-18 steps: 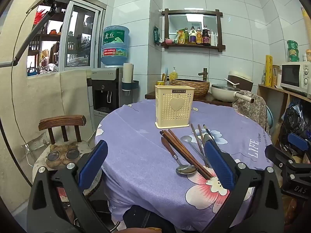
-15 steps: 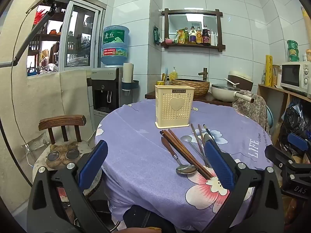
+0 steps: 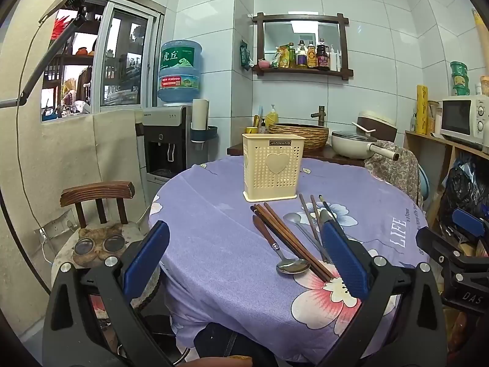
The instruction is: Organize utensils
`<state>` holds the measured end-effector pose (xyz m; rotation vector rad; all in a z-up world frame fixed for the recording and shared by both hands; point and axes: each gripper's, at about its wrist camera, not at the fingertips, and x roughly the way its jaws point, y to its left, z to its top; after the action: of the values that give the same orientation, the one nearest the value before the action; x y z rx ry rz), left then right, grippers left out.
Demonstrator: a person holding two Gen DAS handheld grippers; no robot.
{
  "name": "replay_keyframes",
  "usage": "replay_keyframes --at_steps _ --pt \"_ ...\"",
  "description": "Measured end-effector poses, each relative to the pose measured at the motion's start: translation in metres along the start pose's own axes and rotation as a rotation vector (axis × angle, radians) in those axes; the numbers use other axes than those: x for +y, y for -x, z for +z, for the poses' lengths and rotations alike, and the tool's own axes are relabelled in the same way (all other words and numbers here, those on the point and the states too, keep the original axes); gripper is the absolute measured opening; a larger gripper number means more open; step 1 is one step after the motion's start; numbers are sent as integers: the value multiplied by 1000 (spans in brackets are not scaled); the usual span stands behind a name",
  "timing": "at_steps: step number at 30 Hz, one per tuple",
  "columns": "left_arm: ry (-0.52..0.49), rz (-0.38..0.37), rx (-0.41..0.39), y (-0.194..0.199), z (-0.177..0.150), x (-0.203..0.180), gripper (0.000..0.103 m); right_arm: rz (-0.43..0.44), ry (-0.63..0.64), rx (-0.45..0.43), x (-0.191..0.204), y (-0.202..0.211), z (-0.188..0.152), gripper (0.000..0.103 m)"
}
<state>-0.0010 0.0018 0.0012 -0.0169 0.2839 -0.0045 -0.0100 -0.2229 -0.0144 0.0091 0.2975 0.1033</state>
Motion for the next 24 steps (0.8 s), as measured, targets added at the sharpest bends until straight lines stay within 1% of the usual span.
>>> replay_keyframes --at_steps 11,12,24 --pt "0 -2 1 5 5 7 98 0 0 3 1 0 0 97" --pt "-5 1 4 -3 0 0 98 -1 0 3 1 0 0 97" --pt "-7 -1 3 -4 1 6 98 -1 1 4 1 0 0 97"
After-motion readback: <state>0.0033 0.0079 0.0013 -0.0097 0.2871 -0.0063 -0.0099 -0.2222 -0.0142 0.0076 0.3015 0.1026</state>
